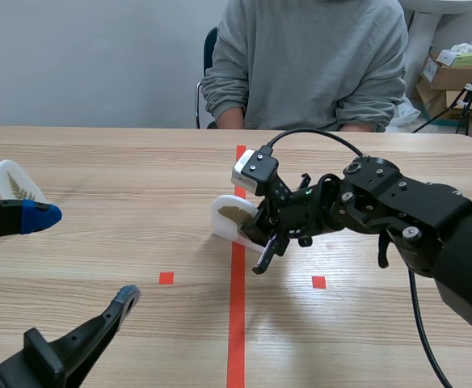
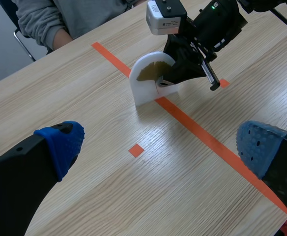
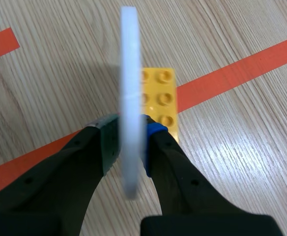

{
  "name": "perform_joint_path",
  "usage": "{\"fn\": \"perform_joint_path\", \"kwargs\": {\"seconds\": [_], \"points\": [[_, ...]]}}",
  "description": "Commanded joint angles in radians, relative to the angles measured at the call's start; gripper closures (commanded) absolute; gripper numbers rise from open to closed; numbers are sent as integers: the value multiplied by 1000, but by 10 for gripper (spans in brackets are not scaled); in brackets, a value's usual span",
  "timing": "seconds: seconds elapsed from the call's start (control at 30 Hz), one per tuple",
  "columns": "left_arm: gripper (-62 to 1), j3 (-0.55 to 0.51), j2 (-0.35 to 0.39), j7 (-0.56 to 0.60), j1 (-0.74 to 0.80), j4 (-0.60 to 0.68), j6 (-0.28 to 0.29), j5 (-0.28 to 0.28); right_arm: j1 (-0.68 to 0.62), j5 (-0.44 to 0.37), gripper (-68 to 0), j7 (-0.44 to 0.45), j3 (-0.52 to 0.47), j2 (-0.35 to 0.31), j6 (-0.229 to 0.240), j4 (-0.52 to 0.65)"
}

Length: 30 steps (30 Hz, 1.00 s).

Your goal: Do the leaf sorting experiment

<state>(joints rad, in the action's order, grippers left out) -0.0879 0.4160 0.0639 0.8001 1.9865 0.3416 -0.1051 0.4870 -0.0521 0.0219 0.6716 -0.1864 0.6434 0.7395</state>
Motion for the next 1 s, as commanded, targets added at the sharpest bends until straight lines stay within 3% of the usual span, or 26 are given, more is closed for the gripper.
{"fn": "perform_joint_path", "kwargs": {"seconds": [0.0,0.2,0.4,0.5,0.67,0.73,0.83,0.97], "points": [[-623,-3,-2,14,-3,4,-2,-6,23,-12,-63,15,-10,-5,0,21],[-623,-3,-2,14,-3,4,-2,-6,23,-64,-63,-20,-11,-13,0,29],[-623,-3,-3,14,-3,4,-2,-6,20,-230,-63,-115,-23,-91,-1,88],[-623,-3,-3,14,-3,4,-2,-6,2,-309,-64,-161,-88,-147,-28,124],[-623,-3,-3,14,-3,4,-2,-6,-37,-349,-64,-201,-265,-227,-63,153],[-623,-3,-3,14,-3,4,-2,-6,-51,-349,-64,-211,-339,-248,-114,152],[-623,-3,-3,14,-3,4,-2,-6,-75,-333,-65,-211,-434,-269,-236,150],[-623,-3,-3,14,-5,4,-2,-6,-90,-294,-68,-204,-511,-274,-360,150]]}}
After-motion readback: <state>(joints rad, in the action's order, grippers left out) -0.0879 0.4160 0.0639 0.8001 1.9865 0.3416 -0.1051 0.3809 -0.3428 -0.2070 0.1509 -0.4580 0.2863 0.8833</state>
